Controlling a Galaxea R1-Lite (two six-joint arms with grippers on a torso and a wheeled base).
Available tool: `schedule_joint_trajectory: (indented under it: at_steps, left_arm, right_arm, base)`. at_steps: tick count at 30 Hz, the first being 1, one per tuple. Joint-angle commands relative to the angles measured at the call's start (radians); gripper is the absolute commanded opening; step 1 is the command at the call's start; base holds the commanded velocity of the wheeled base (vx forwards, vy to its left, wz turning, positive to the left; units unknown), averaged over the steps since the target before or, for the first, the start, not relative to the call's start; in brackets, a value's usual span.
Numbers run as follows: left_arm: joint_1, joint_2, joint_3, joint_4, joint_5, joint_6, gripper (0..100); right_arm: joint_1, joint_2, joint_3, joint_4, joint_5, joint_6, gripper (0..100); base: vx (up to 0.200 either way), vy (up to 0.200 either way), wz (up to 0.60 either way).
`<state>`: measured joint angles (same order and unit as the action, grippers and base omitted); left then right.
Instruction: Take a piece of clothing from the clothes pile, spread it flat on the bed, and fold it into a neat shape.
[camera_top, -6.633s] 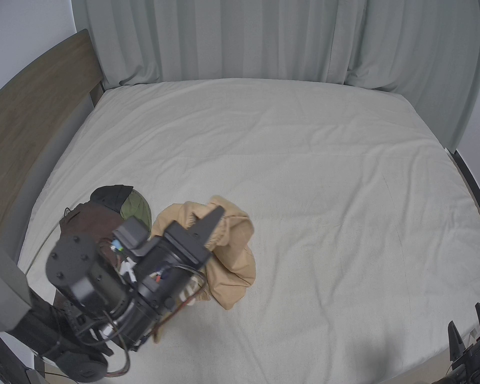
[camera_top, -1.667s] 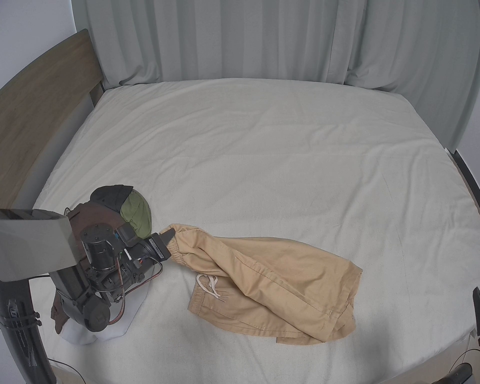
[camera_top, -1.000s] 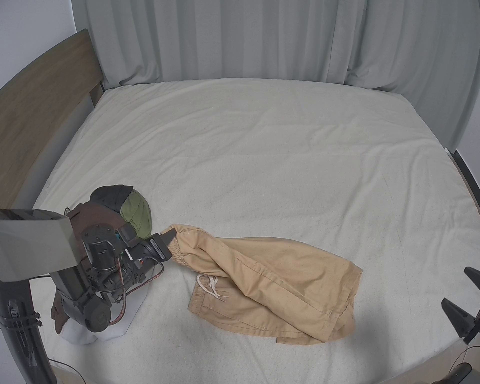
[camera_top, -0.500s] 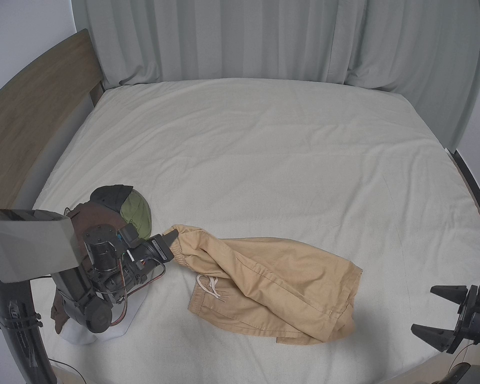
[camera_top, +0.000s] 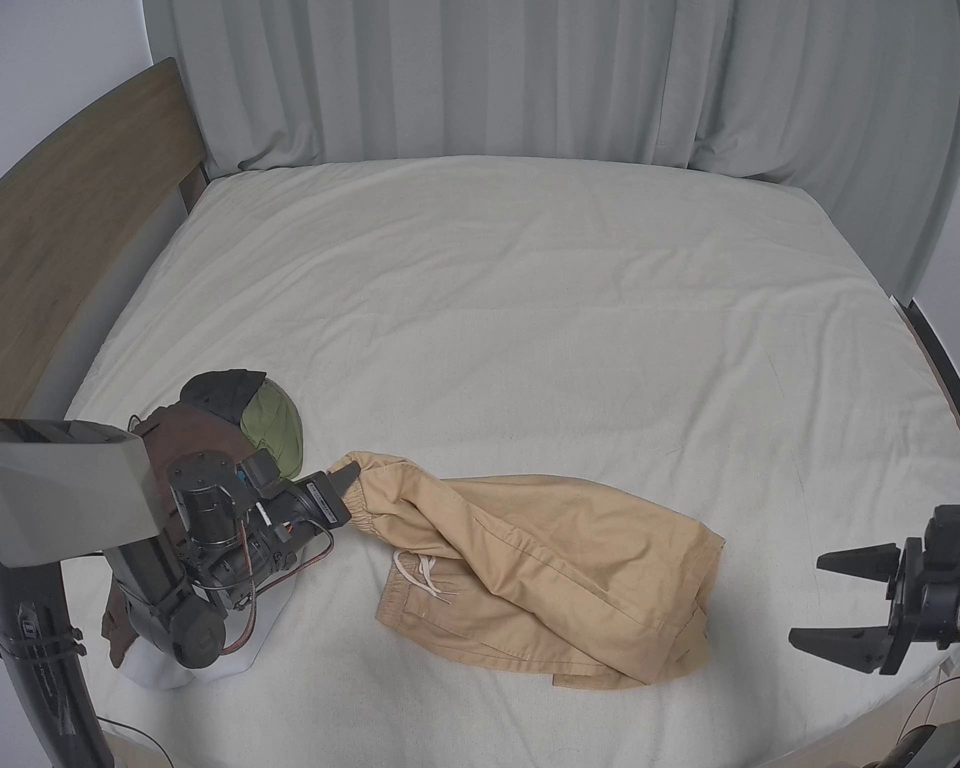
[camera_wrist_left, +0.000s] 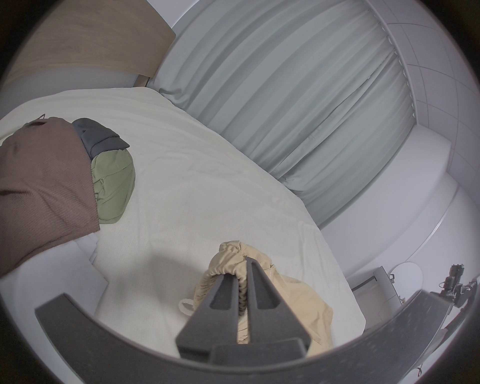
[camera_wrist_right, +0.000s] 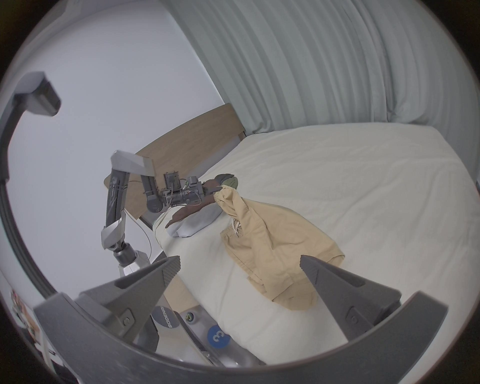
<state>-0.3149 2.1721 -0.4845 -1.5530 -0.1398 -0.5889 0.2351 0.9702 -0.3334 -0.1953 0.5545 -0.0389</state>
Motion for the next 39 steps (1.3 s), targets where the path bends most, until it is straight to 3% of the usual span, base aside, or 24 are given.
schedule_joint_trajectory:
  at_steps: [1,5,10,16,39]
  left_arm:
    - [0.008,-0.005,0.001,-0.001,0.0,0.0,0]
    - [0.011,-0.005,-0.002,-0.001,0.0,0.0,0]
    - [0.011,0.002,0.001,-0.001,0.0,0.0,0]
    - [0.014,0.002,-0.002,-0.001,0.0,0.001,0]
    - [0.022,0.003,-0.002,-0.001,0.0,0.0,0]
  right_arm:
    - [-0.007,0.157,-0.016,-0.072,0.005,0.076,100]
    - [0.026,0.235,-0.015,-0.194,0.005,0.223,100]
    - [0.052,0.349,-0.006,-0.3,0.005,0.295,100]
    - [0.081,0.42,0.014,-0.381,0.002,0.295,100]
    - [0.092,0.594,0.066,-0.385,-0.056,0.294,100]
  base:
    - [0.0,0.0,0.0]
    - [0.0,0.0,0.0]
    - [0.0,0.0,0.0]
    - [0.0,0.0,0.0]
    - [0.0,0.0,0.0]
